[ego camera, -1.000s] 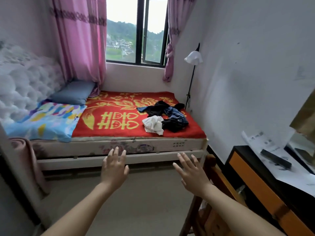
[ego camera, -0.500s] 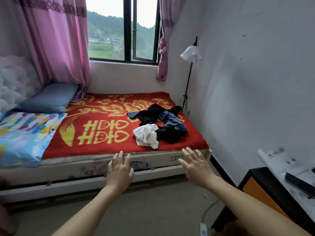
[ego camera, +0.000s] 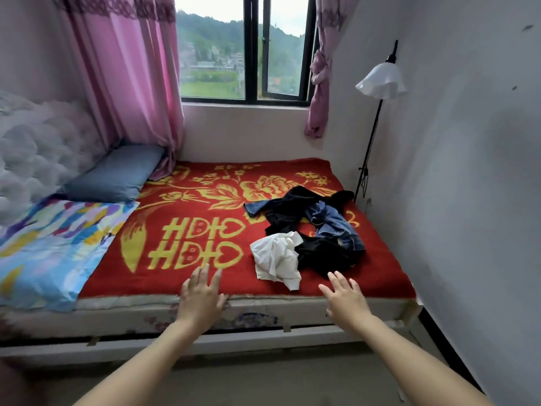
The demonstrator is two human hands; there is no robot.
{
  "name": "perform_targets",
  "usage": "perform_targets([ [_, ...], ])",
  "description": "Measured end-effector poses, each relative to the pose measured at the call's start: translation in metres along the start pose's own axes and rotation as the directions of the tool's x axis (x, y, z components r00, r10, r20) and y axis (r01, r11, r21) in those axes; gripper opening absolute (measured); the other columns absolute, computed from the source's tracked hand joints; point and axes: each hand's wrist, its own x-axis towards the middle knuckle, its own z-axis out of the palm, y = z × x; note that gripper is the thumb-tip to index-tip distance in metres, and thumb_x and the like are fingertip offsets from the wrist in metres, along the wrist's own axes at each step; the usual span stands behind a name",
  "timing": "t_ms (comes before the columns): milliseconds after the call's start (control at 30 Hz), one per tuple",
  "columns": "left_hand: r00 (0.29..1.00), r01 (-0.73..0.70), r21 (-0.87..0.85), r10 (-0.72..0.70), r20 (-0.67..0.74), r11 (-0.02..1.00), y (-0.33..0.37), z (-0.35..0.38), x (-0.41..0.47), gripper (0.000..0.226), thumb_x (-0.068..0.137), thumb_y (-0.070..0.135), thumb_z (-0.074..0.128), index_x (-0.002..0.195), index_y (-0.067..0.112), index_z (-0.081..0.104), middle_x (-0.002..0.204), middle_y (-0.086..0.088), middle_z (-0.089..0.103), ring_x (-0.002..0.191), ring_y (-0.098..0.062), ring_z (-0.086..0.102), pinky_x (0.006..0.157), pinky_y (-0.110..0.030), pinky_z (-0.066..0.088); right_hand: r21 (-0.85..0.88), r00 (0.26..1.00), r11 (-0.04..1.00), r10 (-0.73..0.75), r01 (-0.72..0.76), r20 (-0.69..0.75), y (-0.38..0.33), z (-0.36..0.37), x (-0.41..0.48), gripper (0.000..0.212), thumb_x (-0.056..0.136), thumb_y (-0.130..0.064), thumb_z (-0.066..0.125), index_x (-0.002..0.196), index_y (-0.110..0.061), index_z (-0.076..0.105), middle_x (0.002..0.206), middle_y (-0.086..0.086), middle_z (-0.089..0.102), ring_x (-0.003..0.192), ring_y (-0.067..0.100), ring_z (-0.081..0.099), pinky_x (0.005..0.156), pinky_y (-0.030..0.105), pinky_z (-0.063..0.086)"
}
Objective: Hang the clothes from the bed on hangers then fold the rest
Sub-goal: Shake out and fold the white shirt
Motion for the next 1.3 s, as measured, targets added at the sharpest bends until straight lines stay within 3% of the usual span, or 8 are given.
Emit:
perform_targets([
  [200,0.999,0.044,-0.015,-0.045,-0.003,0.999,-0.047,0.021,0.105,0.058,0.096,0.038,0.04,0.148,0.023,0.019,0.156,-0.006,0.015,0.144,-0.023,0.01,0.113,-0.04,0.02,0.02,0.999,0.999,0.05,-0.05,0.005,-0.008,-0.004,0.113,0.057,0.093,-0.028,0.044,0.146,-0.022,0.023,0.157,0.012,0.007,0.146,0.026,0.001,0.115,0.046,0.012],
  [367,0.997,-0.006,0.011,0.005,0.071,1.0,-0.082,0.05,0.191,0.058,0.097,0.038,0.038,0.149,0.024,0.016,0.156,-0.006,0.012,0.144,-0.023,0.009,0.114,-0.039,0.019,0.066,0.992,0.992,0.102,-0.107,0.067,-0.02,-0.005,0.205,0.057,0.095,-0.031,0.04,0.148,-0.024,0.021,0.157,0.012,0.008,0.146,0.025,0.002,0.115,0.045,0.013],
  [667,0.969,-0.059,-0.015,0.06,0.24,0.998,-0.103,0.109,0.256,0.059,0.098,0.039,0.034,0.15,0.022,0.014,0.157,-0.008,0.009,0.144,-0.023,0.009,0.114,-0.039,0.018,0.161,0.977,0.975,0.126,-0.154,0.172,-0.048,0.019,0.296,0.05,0.091,-0.026,0.046,0.139,-0.019,0.035,0.152,0.009,0.02,0.142,0.025,0.014,0.111,0.042,0.022],
  [800,0.938,-0.016,-0.008,0.018,0.345,1.0,-0.111,0.137,0.269,0.059,0.097,0.039,0.034,0.15,0.022,0.014,0.157,-0.007,0.009,0.145,-0.022,0.007,0.114,-0.039,0.017,0.216,0.954,0.957,0.133,-0.194,0.27,-0.049,0.048,0.328,0.046,0.089,-0.025,0.047,0.134,-0.02,0.037,0.143,0.009,0.032,0.135,0.025,0.025,0.104,0.039,0.031],
  [967,0.93,0.003,0.061,-0.025,0.366,0.998,-0.124,0.146,0.319,0.059,0.098,0.039,0.034,0.15,0.022,0.014,0.157,-0.008,0.009,0.145,-0.023,0.009,0.113,-0.039,0.019,0.345,0.904,0.88,0.184,-0.327,0.386,-0.037,0.079,0.38,0.038,0.088,-0.029,0.049,0.124,-0.018,0.043,0.128,0.004,0.044,0.12,0.023,0.041,0.091,0.036,0.041],
  [1067,0.925,0.044,0.078,-0.07,0.374,0.996,-0.129,0.15,0.36,0.058,0.097,0.038,0.036,0.149,0.022,0.016,0.157,-0.009,0.013,0.144,-0.024,0.011,0.113,-0.038,0.021,0.444,0.855,0.779,0.219,-0.443,0.47,-0.026,0.096,0.421,0.034,0.088,-0.027,0.049,0.119,-0.015,0.044,0.124,0.006,0.048,0.114,0.025,0.046,0.089,0.04,0.044],
  [1300,0.882,0.134,0.08,-0.156,0.445,0.988,-0.116,0.172,0.411,0.059,0.098,0.041,0.035,0.15,0.021,0.015,0.157,-0.007,0.013,0.144,-0.022,0.013,0.112,-0.036,0.022,0.549,0.758,0.555,0.266,-0.625,0.595,-0.004,0.127,0.489,0.066,0.087,-0.028,0.057,0.144,-0.019,0.026,0.137,0.01,0.04,0.124,0.03,0.04,0.095,0.043,0.043],
])
